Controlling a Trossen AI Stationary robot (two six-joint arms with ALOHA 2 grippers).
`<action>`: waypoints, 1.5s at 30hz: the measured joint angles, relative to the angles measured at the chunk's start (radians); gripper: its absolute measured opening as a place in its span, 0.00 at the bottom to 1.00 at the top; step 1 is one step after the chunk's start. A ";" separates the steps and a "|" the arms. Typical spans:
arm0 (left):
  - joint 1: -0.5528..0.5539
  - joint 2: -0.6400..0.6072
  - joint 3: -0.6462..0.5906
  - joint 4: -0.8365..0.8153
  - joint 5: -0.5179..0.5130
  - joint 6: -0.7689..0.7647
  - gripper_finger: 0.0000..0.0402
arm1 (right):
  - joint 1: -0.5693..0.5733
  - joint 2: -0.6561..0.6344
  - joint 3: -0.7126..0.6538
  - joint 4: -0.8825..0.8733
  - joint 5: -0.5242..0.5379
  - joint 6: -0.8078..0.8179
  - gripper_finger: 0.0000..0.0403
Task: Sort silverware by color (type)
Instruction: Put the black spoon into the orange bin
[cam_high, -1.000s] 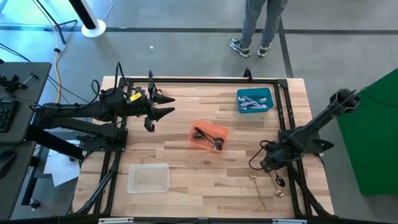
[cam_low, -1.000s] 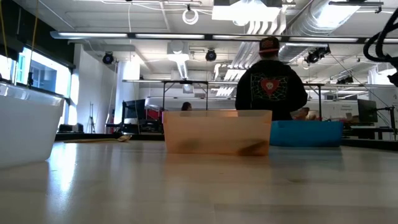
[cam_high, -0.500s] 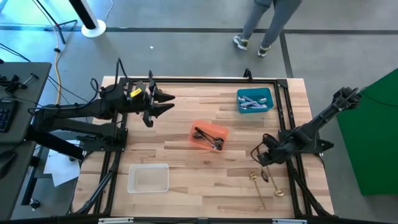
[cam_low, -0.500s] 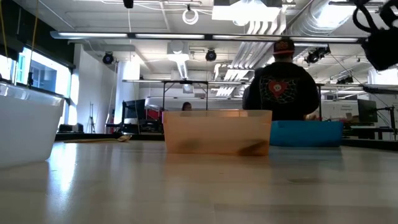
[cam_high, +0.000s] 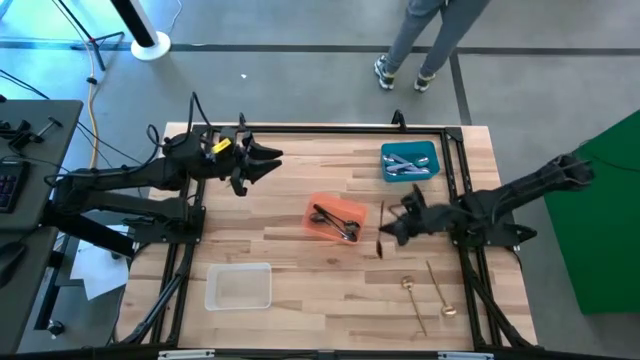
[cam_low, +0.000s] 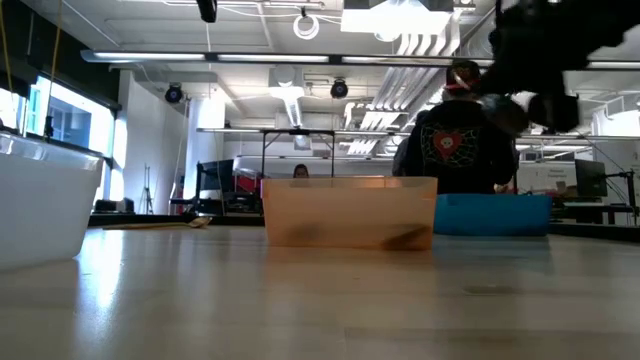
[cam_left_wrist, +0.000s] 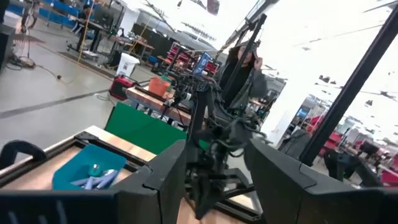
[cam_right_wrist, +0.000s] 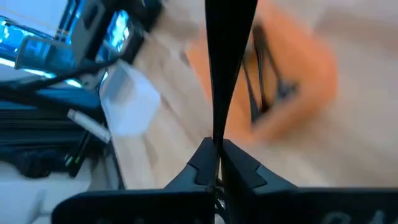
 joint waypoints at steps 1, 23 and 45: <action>-0.001 0.007 0.000 0.010 0.000 -0.008 0.40 | -0.032 0.010 0.019 0.008 -0.001 -0.052 0.00; -0.024 0.168 0.129 -0.003 0.060 0.187 0.40 | -0.393 0.392 0.722 -0.088 -0.267 -0.921 0.00; -0.024 0.167 0.129 -0.023 0.059 0.296 0.40 | -0.394 0.441 0.746 -0.076 -0.308 -0.961 0.00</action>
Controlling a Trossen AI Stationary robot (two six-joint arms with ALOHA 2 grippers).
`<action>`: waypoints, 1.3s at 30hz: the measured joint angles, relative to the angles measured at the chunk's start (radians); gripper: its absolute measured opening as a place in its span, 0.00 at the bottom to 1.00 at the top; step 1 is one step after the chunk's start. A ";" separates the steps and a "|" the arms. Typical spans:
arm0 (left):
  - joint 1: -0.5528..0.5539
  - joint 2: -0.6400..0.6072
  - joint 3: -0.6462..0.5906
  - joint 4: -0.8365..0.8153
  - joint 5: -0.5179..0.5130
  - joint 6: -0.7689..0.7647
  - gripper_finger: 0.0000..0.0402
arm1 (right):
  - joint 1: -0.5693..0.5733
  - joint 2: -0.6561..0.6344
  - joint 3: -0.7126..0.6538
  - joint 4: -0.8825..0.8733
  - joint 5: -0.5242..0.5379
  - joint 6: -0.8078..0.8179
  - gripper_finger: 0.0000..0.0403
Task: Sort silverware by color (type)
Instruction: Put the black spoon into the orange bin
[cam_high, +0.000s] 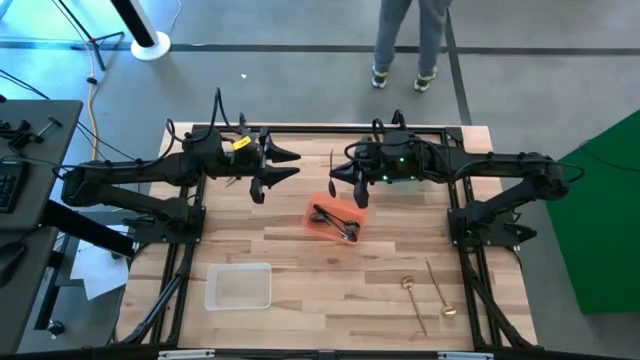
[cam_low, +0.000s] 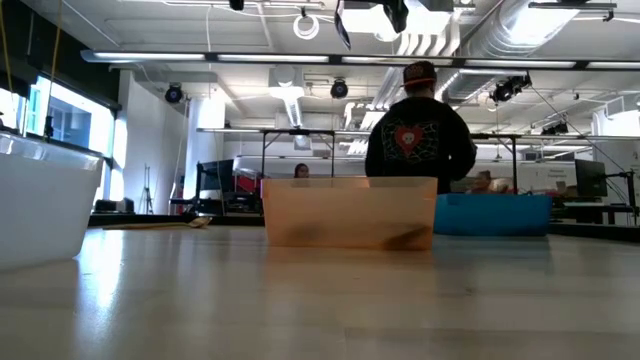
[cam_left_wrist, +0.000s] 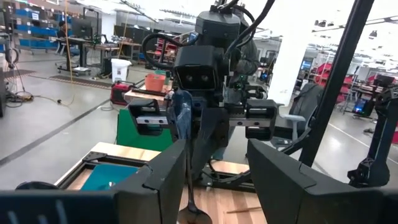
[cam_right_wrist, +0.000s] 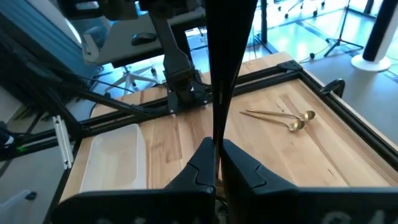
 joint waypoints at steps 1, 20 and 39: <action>0.000 0.000 0.000 0.000 0.000 0.000 0.40 | 0.004 0.000 0.000 0.000 -0.006 -0.011 0.00; -0.005 0.000 0.000 -0.011 0.000 -0.001 0.40 | 0.047 0.032 0.000 -0.007 -0.010 -0.013 0.00; 0.011 -0.080 0.000 -0.027 0.002 0.033 0.40 | 0.047 0.121 0.078 -0.147 -0.013 -0.038 0.00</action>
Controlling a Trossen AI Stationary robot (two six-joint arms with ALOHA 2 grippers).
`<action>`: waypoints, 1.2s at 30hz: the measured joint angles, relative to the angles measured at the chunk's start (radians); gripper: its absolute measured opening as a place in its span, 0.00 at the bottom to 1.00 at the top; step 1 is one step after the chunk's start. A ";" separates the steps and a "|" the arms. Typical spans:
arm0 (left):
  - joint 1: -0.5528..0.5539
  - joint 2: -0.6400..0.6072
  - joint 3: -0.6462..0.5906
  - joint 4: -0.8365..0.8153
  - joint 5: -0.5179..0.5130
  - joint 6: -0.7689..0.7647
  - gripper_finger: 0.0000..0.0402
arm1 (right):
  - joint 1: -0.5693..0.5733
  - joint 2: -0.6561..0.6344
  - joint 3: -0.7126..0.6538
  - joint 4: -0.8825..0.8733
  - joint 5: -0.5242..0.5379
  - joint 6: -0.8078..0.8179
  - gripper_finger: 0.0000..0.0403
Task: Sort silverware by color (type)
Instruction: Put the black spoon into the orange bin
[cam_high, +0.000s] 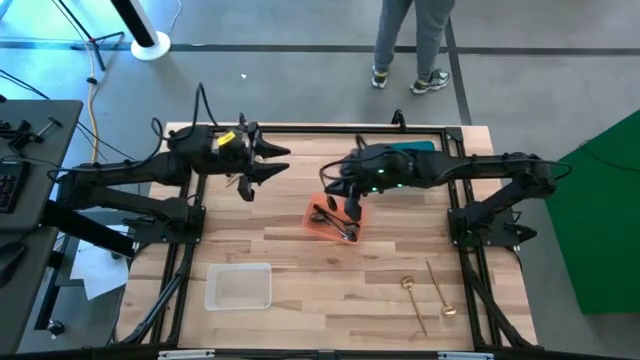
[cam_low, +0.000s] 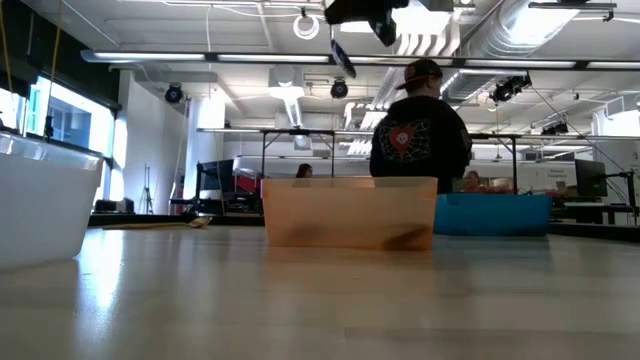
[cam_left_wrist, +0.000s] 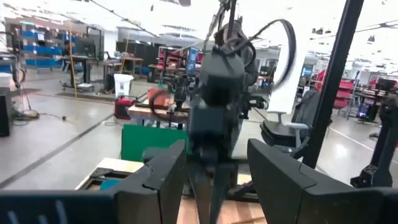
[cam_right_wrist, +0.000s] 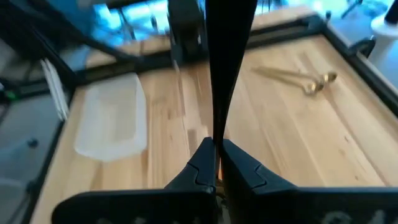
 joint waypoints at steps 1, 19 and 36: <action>0.005 -0.006 0.000 0.000 0.000 0.000 0.40 | 0.000 0.029 0.028 -0.028 -0.001 -0.009 0.00; 0.014 -0.019 0.000 0.001 -0.001 0.011 0.40 | -0.028 0.412 0.175 -0.454 -0.036 0.037 0.00; 0.014 -0.019 0.000 0.001 -0.002 0.026 0.40 | -0.070 0.556 0.160 -0.444 -0.144 0.091 0.00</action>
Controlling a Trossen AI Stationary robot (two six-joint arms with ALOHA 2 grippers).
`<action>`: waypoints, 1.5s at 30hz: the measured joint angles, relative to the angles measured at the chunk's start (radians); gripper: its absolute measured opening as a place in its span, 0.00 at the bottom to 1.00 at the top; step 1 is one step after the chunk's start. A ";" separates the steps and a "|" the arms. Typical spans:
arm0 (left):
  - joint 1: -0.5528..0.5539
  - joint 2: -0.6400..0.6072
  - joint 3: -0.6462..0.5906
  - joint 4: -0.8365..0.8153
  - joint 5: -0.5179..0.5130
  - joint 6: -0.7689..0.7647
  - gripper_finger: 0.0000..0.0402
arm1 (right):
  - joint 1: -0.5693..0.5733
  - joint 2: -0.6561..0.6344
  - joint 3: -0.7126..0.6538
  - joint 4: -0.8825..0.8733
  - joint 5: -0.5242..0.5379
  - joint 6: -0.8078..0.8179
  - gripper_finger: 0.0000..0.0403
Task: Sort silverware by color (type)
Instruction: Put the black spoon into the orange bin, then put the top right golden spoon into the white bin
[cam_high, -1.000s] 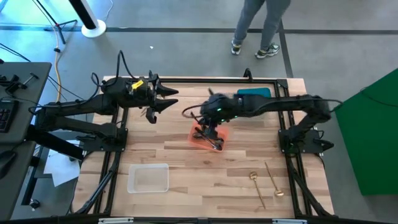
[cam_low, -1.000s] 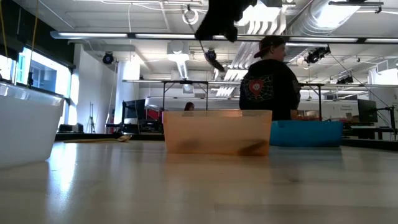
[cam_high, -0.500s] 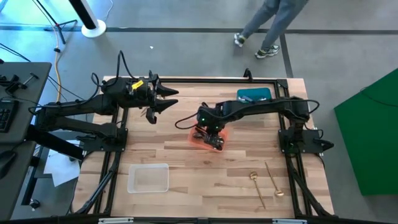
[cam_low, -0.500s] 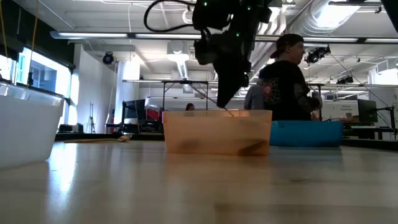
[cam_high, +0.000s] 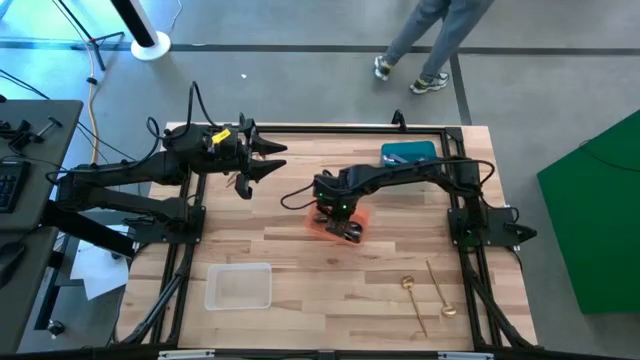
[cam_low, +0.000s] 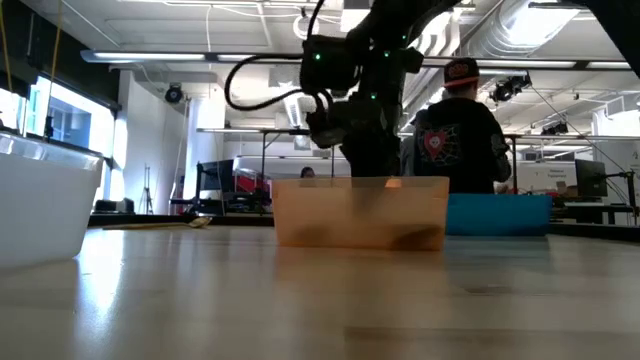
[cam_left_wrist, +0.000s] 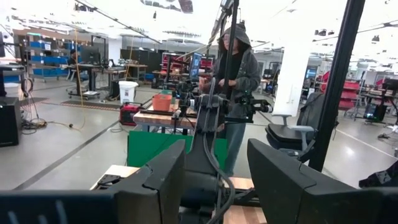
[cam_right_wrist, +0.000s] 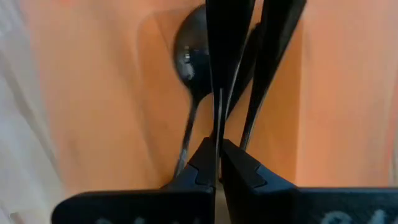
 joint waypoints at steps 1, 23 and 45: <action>0.000 0.000 0.000 0.000 0.000 0.007 0.40 | -0.004 0.008 0.000 0.001 0.000 0.000 0.00; 0.000 0.000 0.000 0.001 0.000 0.017 0.40 | -0.025 0.029 0.000 0.000 0.003 0.044 0.02; 0.000 -0.004 0.000 -0.010 0.002 -0.019 0.40 | 0.010 -0.227 0.007 -0.123 0.034 -0.115 0.33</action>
